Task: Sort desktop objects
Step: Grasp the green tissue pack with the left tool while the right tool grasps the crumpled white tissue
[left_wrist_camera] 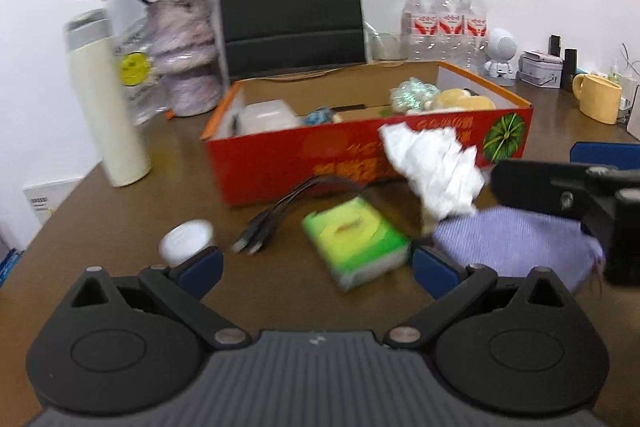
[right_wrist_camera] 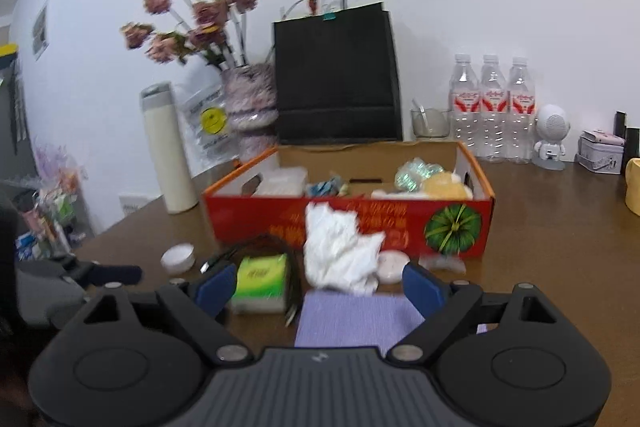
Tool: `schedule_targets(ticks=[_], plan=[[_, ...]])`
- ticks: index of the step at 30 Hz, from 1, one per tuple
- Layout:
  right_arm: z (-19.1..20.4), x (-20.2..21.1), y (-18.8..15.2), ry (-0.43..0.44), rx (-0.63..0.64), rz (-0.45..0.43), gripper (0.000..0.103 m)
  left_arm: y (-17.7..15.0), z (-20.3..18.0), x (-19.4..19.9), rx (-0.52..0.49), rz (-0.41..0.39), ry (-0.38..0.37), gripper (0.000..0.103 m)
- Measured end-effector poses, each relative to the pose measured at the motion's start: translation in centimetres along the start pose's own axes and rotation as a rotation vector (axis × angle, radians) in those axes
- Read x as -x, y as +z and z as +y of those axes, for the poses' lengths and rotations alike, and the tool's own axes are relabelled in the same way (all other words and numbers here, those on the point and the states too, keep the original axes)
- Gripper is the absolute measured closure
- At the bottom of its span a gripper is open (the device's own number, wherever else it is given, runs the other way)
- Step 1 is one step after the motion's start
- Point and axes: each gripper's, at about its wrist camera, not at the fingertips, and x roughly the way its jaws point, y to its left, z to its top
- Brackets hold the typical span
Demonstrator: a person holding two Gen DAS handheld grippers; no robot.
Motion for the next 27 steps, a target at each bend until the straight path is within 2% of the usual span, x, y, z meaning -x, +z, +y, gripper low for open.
schedule_targets(ticks=[1,3,6,8,11,14,15,17,18,19,20,22,23,25,27], plan=[[-0.3,-0.4,0.4,-0.002,-0.015,0.003,0.014,0.5,-0.2,-0.9,0.014,0.014,-0.011,0.002],[-0.8,-0.7,0.6,-0.011,-0.035,0.011,0.014,1.0,0.0,-2.3,0.054,0.044,-0.048,0.022],[-1.4,-1.2,0.6,-0.027,-0.022,0.025,0.014,1.0,1.2,-3.5,0.13,0.083,-0.113,0.043],[-1.5,-1.9,0.6,-0.031,-0.005,0.045,0.014,0.7,2.2,-3.6,0.172,0.091,-0.127,0.045],[-1.4,-3.7,0.7,-0.032,0.018,0.081,0.014,0.4,3.2,-3.2,0.176,0.085,-0.106,0.048],[-1.0,-6.2,0.9,-0.017,0.032,0.12,0.021,0.7,3.2,-3.3,0.16,0.075,-0.117,0.048],[-0.9,-6.9,1.0,-0.017,0.037,0.129,0.026,0.8,3.1,-3.7,0.145,0.08,-0.104,0.046],[-1.0,-8.9,1.3,-0.036,0.027,0.172,0.043,1.2,3.0,-4.2,0.14,0.084,-0.105,0.045],[-1.3,-9.7,1.4,-0.034,0.005,0.193,0.045,1.5,3.1,-4.4,0.153,0.095,-0.12,0.045],[-1.6,-10.3,1.5,-0.019,-0.013,0.201,0.051,1.6,3.2,-4.5,0.163,0.1,-0.142,0.045],[-1.8,-10.5,1.6,-0.002,-0.024,0.208,0.07,1.8,3.1,-4.6,0.166,0.106,-0.161,0.045],[-2.0,-10.4,1.8,0.011,-0.038,0.203,0.078,1.6,2.5,-4.9,0.154,0.119,-0.171,0.045],[-1.9,-10.0,1.9,0.005,-0.03,0.194,0.086,1.5,2.2,-5.1,0.139,0.124,-0.162,0.045],[-1.7,-8.7,2.2,-0.017,-0.016,0.171,0.093,1.3,1.7,-5.2,0.113,0.127,-0.14,0.05],[-2.0,-6.9,2.6,-0.018,-0.04,0.125,0.095,1.3,1.6,-5.1,0.108,0.126,-0.129,0.056]])
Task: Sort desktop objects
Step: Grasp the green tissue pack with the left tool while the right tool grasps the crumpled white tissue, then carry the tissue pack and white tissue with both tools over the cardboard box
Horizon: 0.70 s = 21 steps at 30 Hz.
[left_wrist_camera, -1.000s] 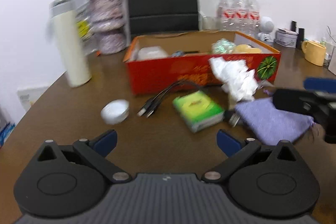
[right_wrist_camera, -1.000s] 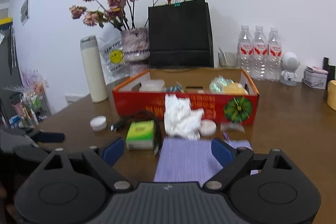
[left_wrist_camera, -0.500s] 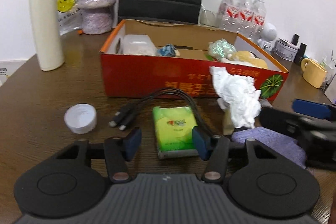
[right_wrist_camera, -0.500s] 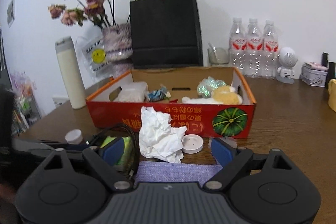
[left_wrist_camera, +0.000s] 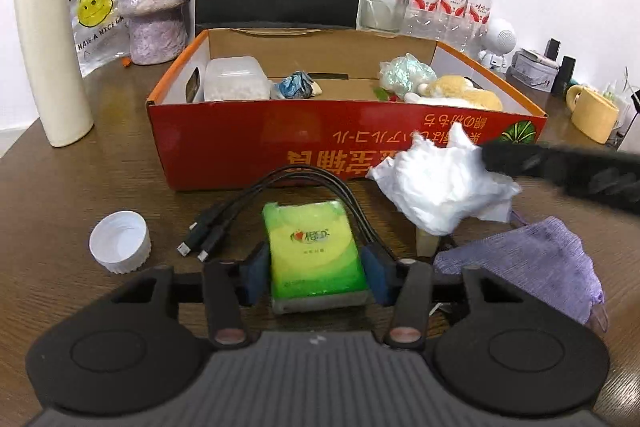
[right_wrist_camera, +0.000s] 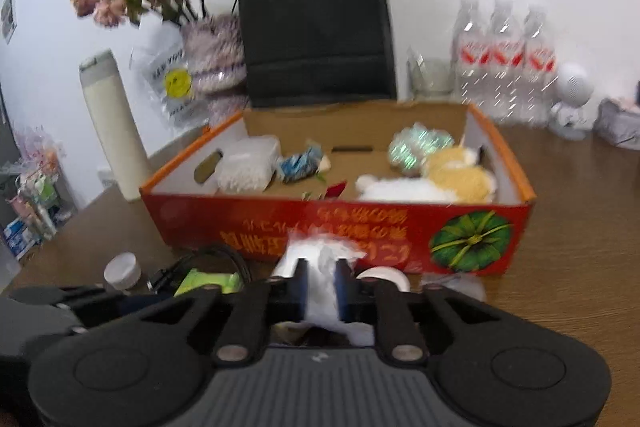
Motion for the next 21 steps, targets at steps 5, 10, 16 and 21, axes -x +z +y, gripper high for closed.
schedule_targets(ticks=[5,10,16,21], plan=[[-0.8,1.9,0.1,-0.016,0.003,-0.023,0.085,-0.4,0.2,1.6,0.009,-0.017,0.024,0.057],[-0.1,-0.8,-0.3,0.019,0.038,0.051,0.047,-2.7,1.0,5.1,0.018,-0.039,0.059,0.057],[0.1,-5.2,-0.3,-0.006,0.011,0.121,0.089,-4.6,1.8,7.3,0.009,-0.018,0.1,0.057],[0.3,-0.2,0.5,-0.008,-0.021,0.004,0.092,-5.3,1.7,8.7,0.005,-0.022,0.092,0.057]])
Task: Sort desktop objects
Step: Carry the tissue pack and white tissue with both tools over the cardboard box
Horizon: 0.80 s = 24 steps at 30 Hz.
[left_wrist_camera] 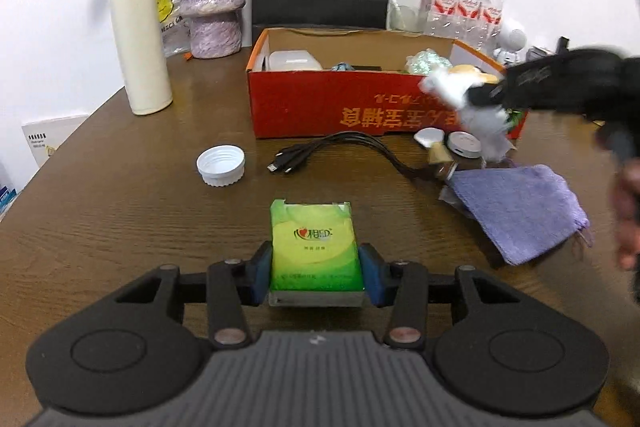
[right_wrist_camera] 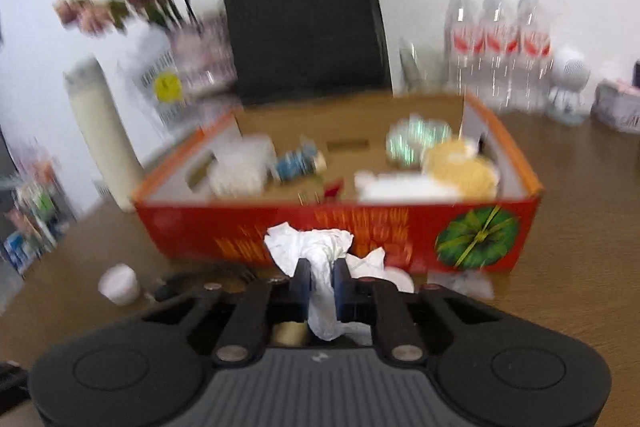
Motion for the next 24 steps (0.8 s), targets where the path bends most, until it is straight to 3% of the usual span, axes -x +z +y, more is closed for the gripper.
schedule_targets(ticks=[5,12,15,17,19,24], plan=[[-0.6,7.5,-1.7,0.081,0.018,-0.052,0.091,-1.6,-0.7,1.1,-0.026,0.017,-0.023,0.057],[-0.1,11.4,-9.3,0.065,0.08,0.127,0.089,-3.9,-1.4,3.6,-0.036,0.044,-0.073,0.056],[0.2,12.0,-10.8,0.049,0.073,0.119,0.076,-4.7,-1.9,4.2,-0.065,0.043,-0.079,0.051],[0.3,12.5,-11.0,0.062,0.057,0.077,0.049,-4.9,-1.7,4.2,-0.047,0.049,-0.082,0.051],[0.8,12.8,-10.9,0.046,0.061,0.042,0.047,-4.6,-1.6,4.3,-0.032,0.034,-0.085,0.051],[1.6,11.3,-11.4,-0.041,0.092,0.091,0.048,-4.1,-1.8,3.6,-0.024,0.048,-0.082,0.052]])
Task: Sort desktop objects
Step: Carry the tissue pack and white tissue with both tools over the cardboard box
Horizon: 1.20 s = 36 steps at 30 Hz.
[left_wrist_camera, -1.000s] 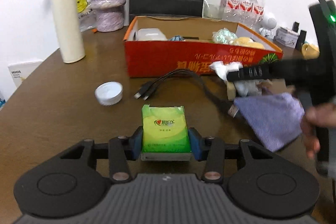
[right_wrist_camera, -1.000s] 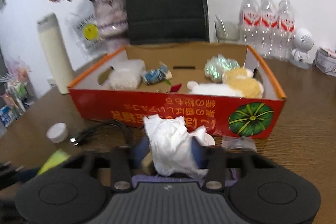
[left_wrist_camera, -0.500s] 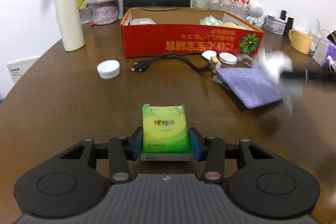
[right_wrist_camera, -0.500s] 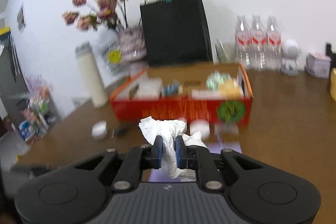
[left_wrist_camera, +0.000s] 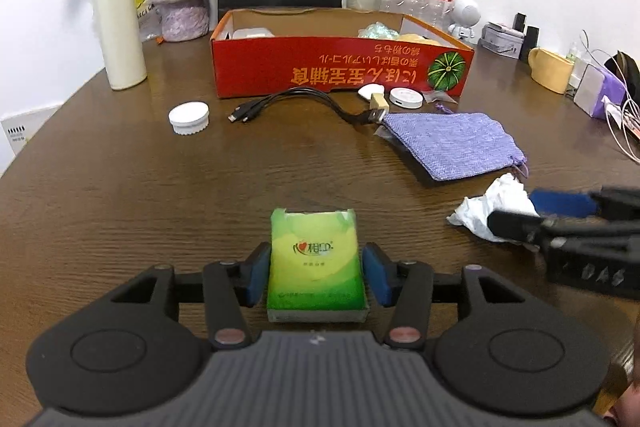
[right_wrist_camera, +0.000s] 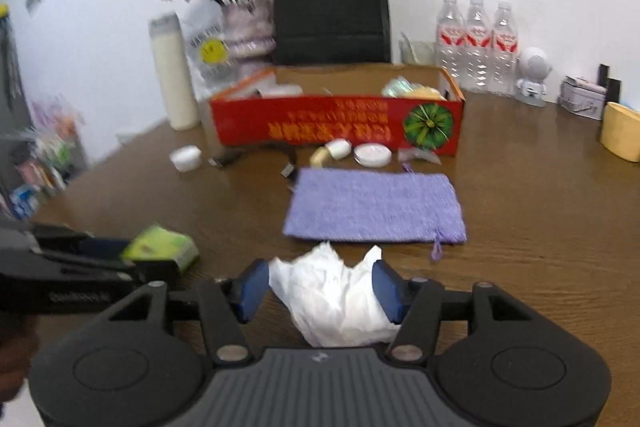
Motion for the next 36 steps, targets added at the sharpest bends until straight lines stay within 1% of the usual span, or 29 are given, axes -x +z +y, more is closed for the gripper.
schedule_targets(ticks=[1,2,3,4,5,6,8,11,14,16,18,20,21,24,26,27,28,30,33,35,36], plan=[[-0.3,-0.4,-0.3,-0.002,-0.029,0.012,0.05,0.0,0.1,-0.2,0.013,0.008,0.001,0.054],[-0.6,-0.8,-0.4,-0.003,-0.066,0.015,0.053,-0.1,0.0,-0.2,0.014,-0.001,0.009,0.056],[-0.9,-0.7,-0.7,-0.007,-0.097,-0.002,0.058,-0.1,0.0,-0.3,0.01,-0.001,0.015,0.056],[-1.0,-0.8,-0.7,-0.01,-0.107,-0.002,0.07,-0.1,-0.1,-0.3,0.005,-0.004,0.017,0.057],[-1.0,-0.8,-0.7,-0.013,-0.109,-0.002,0.077,-0.2,-0.1,-0.2,0.006,-0.007,0.018,0.057],[-1.1,-0.8,-0.8,-0.011,-0.121,-0.003,0.077,-0.2,-0.1,-0.1,0.013,-0.009,0.017,0.057],[-1.5,-0.5,-0.9,0.006,-0.157,-0.014,0.086,-0.2,0.0,0.1,0.018,-0.017,0.014,0.058],[-1.5,0.4,-0.6,0.022,-0.155,-0.063,0.087,0.0,0.0,1.3,0.012,-0.07,0.014,0.058],[-1.7,1.9,0.2,0.078,-0.14,-0.161,0.087,0.7,0.0,2.4,0.011,-0.124,0.013,0.058],[-2.2,2.5,1.2,0.098,-0.146,-0.205,0.087,1.7,0.2,2.6,0.018,-0.146,0.014,0.058],[-2.7,2.4,2.5,0.094,-0.15,-0.22,0.087,3.3,0.5,2.3,0.024,-0.161,0.012,0.058],[-3.2,1.9,4.3,0.095,-0.154,-0.23,0.087,5.8,0.8,2.0,0.03,-0.194,0.011,0.058],[-3.5,1.5,5.5,0.091,-0.147,-0.237,0.087,7.6,1.1,1.9,0.039,-0.221,0.01,0.057],[-4.0,0.4,10.7,0.071,-0.088,-0.284,0.087,12.9,1.7,1.4,0.065,-0.285,-0.008,0.057],[-4.6,-0.5,15.0,0.081,-0.078,-0.301,0.087,17.2,2.1,0.7,0.083,-0.304,-0.017,0.057],[-4.9,-0.8,16.9,0.089,-0.081,-0.311,0.087,19.3,2.4,0.3,0.093,-0.305,-0.019,0.057],[-5.1,-1.5,19.2,0.095,-0.077,-0.309,0.087,21.1,2.6,-0.1,0.1,-0.302,-0.02,0.057],[-5.5,-2.5,22.9,0.103,-0.069,-0.297,0.087,24.5,3.0,-1.1,0.1,-0.292,-0.03,0.057],[-6.2,-5.1,27.2,0.121,-0.072,-0.242,0.086,27.7,3.3,-3.1,0.093,-0.262,-0.026,0.057],[-6.7,-7.0,29.0,0.138,-0.078,-0.189,0.086,29.1,3.4,-5.4,0.078,-0.213,-0.012,0.057],[-7.0,-8.4,30.0,0.141,-0.092,-0.156,0.086,29.9,3.4,-7.1,0.087,-0.177,-0.002,0.057]])
